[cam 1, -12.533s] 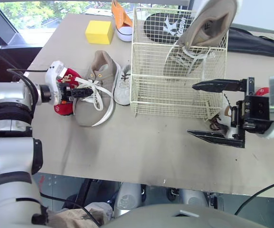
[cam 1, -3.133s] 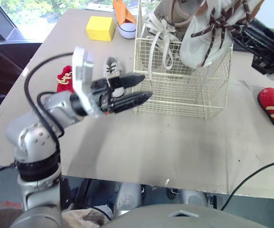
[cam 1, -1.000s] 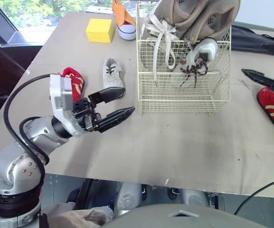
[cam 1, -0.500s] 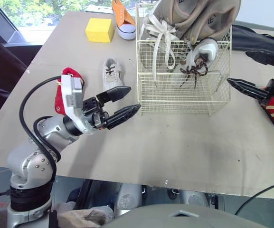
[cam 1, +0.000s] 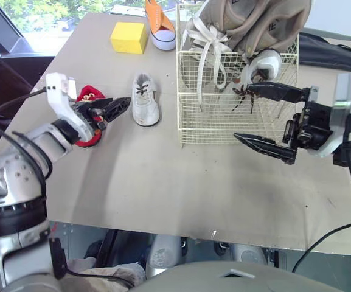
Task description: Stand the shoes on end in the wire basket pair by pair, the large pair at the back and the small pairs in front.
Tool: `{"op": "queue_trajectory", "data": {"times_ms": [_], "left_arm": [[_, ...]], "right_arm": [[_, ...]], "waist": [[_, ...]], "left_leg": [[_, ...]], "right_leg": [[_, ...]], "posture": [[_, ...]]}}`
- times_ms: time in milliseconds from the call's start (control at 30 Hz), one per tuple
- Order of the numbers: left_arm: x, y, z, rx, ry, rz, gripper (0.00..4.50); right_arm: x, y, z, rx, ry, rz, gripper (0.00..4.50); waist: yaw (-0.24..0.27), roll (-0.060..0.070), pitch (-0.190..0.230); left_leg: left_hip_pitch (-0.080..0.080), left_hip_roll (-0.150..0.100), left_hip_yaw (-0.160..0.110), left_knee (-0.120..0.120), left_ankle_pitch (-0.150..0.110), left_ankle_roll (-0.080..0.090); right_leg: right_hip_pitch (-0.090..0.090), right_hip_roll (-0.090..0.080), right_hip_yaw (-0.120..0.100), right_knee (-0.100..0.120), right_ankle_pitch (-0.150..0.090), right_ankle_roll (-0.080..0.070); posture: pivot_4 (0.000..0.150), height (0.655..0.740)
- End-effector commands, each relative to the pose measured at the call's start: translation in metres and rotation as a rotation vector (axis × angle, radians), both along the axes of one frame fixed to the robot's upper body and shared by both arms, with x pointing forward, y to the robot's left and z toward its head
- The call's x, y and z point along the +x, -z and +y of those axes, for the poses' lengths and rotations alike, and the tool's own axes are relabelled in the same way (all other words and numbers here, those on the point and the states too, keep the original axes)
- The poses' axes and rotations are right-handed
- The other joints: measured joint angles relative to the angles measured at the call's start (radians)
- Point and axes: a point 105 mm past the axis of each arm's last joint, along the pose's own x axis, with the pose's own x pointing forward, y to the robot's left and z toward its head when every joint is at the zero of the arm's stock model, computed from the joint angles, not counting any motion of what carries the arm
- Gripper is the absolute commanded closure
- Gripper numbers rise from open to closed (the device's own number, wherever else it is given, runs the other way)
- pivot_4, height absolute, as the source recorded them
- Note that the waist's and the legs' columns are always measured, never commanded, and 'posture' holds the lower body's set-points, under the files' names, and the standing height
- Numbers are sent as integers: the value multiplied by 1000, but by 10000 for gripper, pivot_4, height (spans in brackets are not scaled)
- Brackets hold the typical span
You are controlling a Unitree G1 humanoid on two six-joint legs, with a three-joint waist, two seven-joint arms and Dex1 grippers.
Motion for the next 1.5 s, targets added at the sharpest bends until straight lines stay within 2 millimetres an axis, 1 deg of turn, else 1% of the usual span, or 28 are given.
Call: {"op": "queue_trajectory", "data": {"times_ms": [33, 167, 233, 333, 433, 500, 567, 633, 667, 700, 733, 800, 900, 967, 1033, 1067, 1133, 1200, 1267, 1333, 1367, 1433, 1500], "left_arm": [[20, 1, 8, -30, -49, 94, 3963], [49, 14, 15, -16, -98, 204, 3963], [61, 21, 19, 24, -119, 236, 3963], [72, 37, 11, 60, -64, 304, 3963], [77, 53, -2, 104, 20, 345, 12098], [78, 58, -11, 99, 78, 354, 21661], [79, 56, -19, 43, 111, 343, 30110], [81, 53, -19, 15, 111, 326, 38383], [81, 48, -18, -15, 111, 308, 40061], [81, 43, -17, -42, 111, 291, 43360], [81, 40, -15, -59, 111, 277, 44845], [78, 25, -9, -93, 115, 205, 44950], [70, -14, 2, -162, 85, 34, 44950], [59, -43, 7, -193, 69, -92, 44950], [40, -83, -1, -190, 64, -323, 44950], [30, -96, -5, -190, 47, -405, 44950], [11, -113, -18, -183, 44, -509, 44950], [0, -123, -23, -171, 32, -579, 44950], [-18, -131, -53, -122, 97, -665, 44950], [-26, -137, -71, -106, 117, -731, 44950], [-27, -139, -76, -107, 113, -760, 44950], [-32, -140, -98, -35, 132, -890, 44950], [-27, -134, -113, -6, 96, -938, 44950]], "right_arm": [[-6, -6, 3, 13, 6, -44, 278], [-12, -1, 4, 0, 39, -44, 278], [-15, -1, 4, 2, 62, -45, 278], [-19, 1, 1, 1, 104, -42, 278], [-23, 3, -1, -6, 138, -39, 0], [-24, 3, -3, -9, 157, -35, 0], [-26, 5, -5, -15, 175, -27, 0], [-27, 6, -7, -21, 196, -18, 0], [-27, 7, -7, -22, 204, -13, 0], [-26, 8, -8, -23, 211, -8, 0], [-26, 8, -8, -23, 217, -2, 0], [-23, 13, -10, -34, 227, 10, 0], [-17, 17, -13, -37, 230, 22, 0], [-13, 17, -14, -33, 217, 19, 0], [-9, 15, -19, -28, 198, 16, 0], [-7, 16, -20, -27, 185, 23, 0], [-2, 16, -23, -6, 148, 80, 0], [5, 15, -21, 8, 142, 104, 0], [5, 16, -24, -13, 121, 100, 0], [10, 15, -23, -18, 128, 73, 0], [14, 14, -23, -22, 145, 55, 0], [18, 14, -25, -33, 163, 30, 0], [17, 12, -25, -41, 165, 13, 0]], "waist": [[-1, -1, 0], [-5, -2, 0], [-6, -4, -1], [-7, -5, -1], [-5, -6, -1], [-4, -6, -2], [-2, -7, -2], [2, -7, -2], [4, -7, -2], [5, -7, -2], [4, -8, -2], [-1, -9, -2], [-10, -13, 0], [-11, -16, 1], [-14, -17, 1], [-12, -18, 1], [-5, -18, 1], [-3, -18, 1], [-4, -18, 1], [-2, -18, 1], [-1, -18, 1], [-1, -18, 1], [-2, -18, 1]], "left_leg": [[0, 0, 0, 0, 0, 0], [0, 1, 1, -1, 1, -1], [0, 1, 2, -1, 1, -1], [0, 1, 5, -2, 1, -1], [-1, 1, 6, -2, 1, -1], [-1, 1, 6, -2, 1, -1], [-1, 1, 6, -2, 1, -1], [-1, 1, 6, -2, 1, -1], [-1, 1, 6, -2, 1, -1], [-1, 1, 6, -1, 1, -1], [-2, 1, 6, -1, 1, -1], [-2, 1, 6, -1, 1, -1], [-2, 2, 6, -1, 1, -1], [-3, 3, 6, -1, 1, -1], [-2, 3, 5, -1, 1, -1], [-3, 3, 5, -1, 1, -1], [-3, 2, 4, -1, 1, -1], [-2, 1, 3, -1, 1, -1], [-1, 1, 3, -1, 1, -1], [0, 1, 2, -1, 1, -1], [0, 1, 2, -1, 1, -1], [0, 0, 3, 0, 1, -1], [0, 0, 5, 0, 1, -1]], "right_leg": [[0, 0, 0, 0, 0, 0], [-1, 2, 1, 1, 0, 0], [-2, 3, 2, 1, 0, 0], [-3, 3, 3, 1, 0, 0], [-4, 3, 4, 1, 0, 0], [-4, 3, 4, 1, 0, 0], [-5, 3, 5, 1, 0, 0], [-5, 2, 5, 1, 0, 0], [-5, 2, 5, 1, 0, 0], [-5, 1, 5, 1, 0, 0], [-5, 1, 5, 1, 0, 0], [-6, 1, 5, 1, 0, 0], [-6, 1, 5, 1, 0, 0], [-7, 2, 5, 2, 0, 0], [-6, 2, 5, 2, 0, 0], [-6, -4, 9, 1, 0, 0], [-6, -5, 8, 1, 0, 0], [-4, -7, 7, 1, 0, 0], [-2, -6, 6, 2, 0, 0], [-2, -6, 5, 2, 0, 0], [-2, -5, 5, 2, 0, 0], [-2, -1, 5, 2, 0, 0], [-2, 0, 5, 2, 1, 0]], "posture": [[1500, 7400], [1500, 7400], [1500, 7400], [1500, 7400], [1500, 7400], [1500, 7400], [1500, 7400], [1500, 7400], [1500, 7400], [1500, 7400], [1500, 7400], [1500, 7400], [1500, 7400], [1500, 7400], [1500, 7400], [1500, 7400], [1500, 7400], [1500, 7400], [1500, 7400], [1500, 7400], [1500, 7400], [1500, 7400], [1500, 7400]]}}
